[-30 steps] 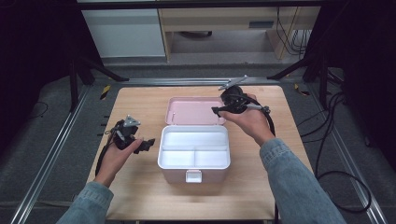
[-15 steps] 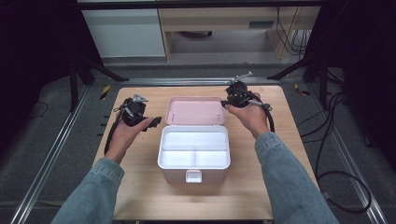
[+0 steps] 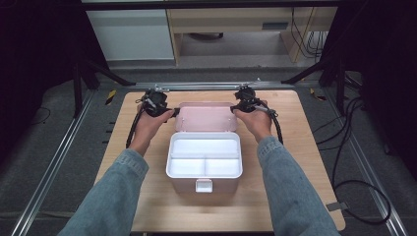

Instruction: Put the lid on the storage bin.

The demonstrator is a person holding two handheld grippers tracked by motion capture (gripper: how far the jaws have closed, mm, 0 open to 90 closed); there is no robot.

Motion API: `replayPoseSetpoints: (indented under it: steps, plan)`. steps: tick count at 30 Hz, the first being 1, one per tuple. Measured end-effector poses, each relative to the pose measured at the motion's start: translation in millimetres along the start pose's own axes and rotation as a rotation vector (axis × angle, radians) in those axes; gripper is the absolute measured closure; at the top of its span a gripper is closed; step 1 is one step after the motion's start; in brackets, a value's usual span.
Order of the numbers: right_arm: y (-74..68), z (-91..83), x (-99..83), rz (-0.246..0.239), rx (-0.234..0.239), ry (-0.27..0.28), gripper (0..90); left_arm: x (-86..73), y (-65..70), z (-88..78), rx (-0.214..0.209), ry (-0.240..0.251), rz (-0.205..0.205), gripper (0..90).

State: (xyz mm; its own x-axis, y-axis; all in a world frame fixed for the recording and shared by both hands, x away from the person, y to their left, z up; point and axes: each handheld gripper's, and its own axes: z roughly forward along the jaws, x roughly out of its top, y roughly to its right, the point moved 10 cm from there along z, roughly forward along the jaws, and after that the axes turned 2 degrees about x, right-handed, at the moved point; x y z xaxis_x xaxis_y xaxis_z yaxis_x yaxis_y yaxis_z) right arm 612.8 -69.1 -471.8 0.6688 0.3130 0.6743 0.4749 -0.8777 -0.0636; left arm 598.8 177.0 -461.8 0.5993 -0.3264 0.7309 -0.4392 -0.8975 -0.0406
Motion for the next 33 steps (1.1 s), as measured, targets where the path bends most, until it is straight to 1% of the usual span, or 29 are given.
replayPoseSetpoints:
  steps: [1,2,4,5,6,8,9,10,11,12,15,19,20,21,22,23,24,26,27,30,33]
  plan:
    - [0.2,4.2,-0.9,0.015,0.001,-0.004,60.2,0.3,0.1,2.9,0.001,0.003,-0.012,43.9]
    - [-0.2,5.8,-1.6,0.021,0.002,-0.005,59.2,-1.7,0.3,8.6,-0.004,-0.007,-0.024,44.4]
    - [-0.6,7.0,-2.2,0.022,0.004,-0.005,59.0,-3.1,1.0,11.6,-0.009,-0.014,-0.026,44.8]
    - [-1.4,8.6,-4.2,0.022,0.006,-0.014,58.4,-4.7,1.6,16.1,-0.003,-0.02,-0.023,45.5]
    - [-1.4,8.6,-4.2,0.022,0.006,-0.014,58.4,-4.7,1.6,16.1,-0.003,-0.02,-0.023,46.0]
    - [-0.8,9.4,-5.6,0.026,0.002,-0.018,58.7,-6.9,0.2,21.2,0.01,-0.031,-0.035,47.2]
    - [-0.3,9.5,-6.0,0.032,0.0,-0.015,59.2,-6.8,0.4,22.5,0.009,-0.029,-0.042,48.4]
    - [-0.3,9.5,-6.0,0.032,0.0,-0.015,59.2,-6.8,0.4,22.5,0.009,-0.029,-0.042,49.3]
    - [0.2,10.6,-8.3,0.044,0.001,-0.015,60.2,-7.0,1.2,23.5,0.005,-0.031,-0.045,50.5]
    - [0.8,11.3,-10.1,0.043,-0.001,-0.019,60.2,-7.6,1.9,25.5,0.015,-0.037,-0.039,51.7]
    - [3.1,12.4,-14.1,0.051,-0.008,-0.024,60.5,-9.7,3.7,28.6,0.017,-0.052,-0.037,54.7]
    - [3.6,13.6,-15.2,0.06,0.001,-0.029,59.9,-12.7,6.9,33.1,0.01,-0.073,-0.042,58.5]
    - [3.6,13.6,-15.2,0.06,0.001,-0.029,59.9,-12.7,6.9,33.1,0.01,-0.073,-0.042,59.5]
    - [2.6,14.7,-15.0,0.06,0.001,-0.032,59.4,-12.0,7.3,33.4,0.006,-0.07,-0.059,60.6]
    - [2.0,15.1,-14.9,0.062,0.002,-0.032,59.8,-12.0,7.3,33.4,0.006,-0.07,-0.059,63.2]
    - [2.0,15.1,-14.9,0.062,0.002,-0.032,59.8,-11.7,8.2,33.3,-0.002,-0.069,-0.063,63.2]
    - [1.2,16.5,-16.0,0.064,0.003,-0.037,60.7,-11.6,10.7,33.6,-0.02,-0.071,-0.073,69.2]
    - [0.5,17.1,-16.4,0.064,0.005,-0.036,61.4,-11.6,10.9,33.7,-0.015,-0.073,-0.074,70.9]
    - [0.2,17.2,-16.4,0.064,0.005,-0.036,61.4,-10.7,10.8,33.2,-0.006,-0.072,-0.086,71.4]
    - [-1.1,17.0,-15.9,0.066,0.009,-0.035,60.7,-8.7,11.1,31.2,0.003,-0.067,-0.091,73.4]
    - [-1.5,14.7,-13.8,0.073,0.001,-0.023,56.9,-5.0,11.9,25.9,0.018,-0.058,-0.098,74.9]
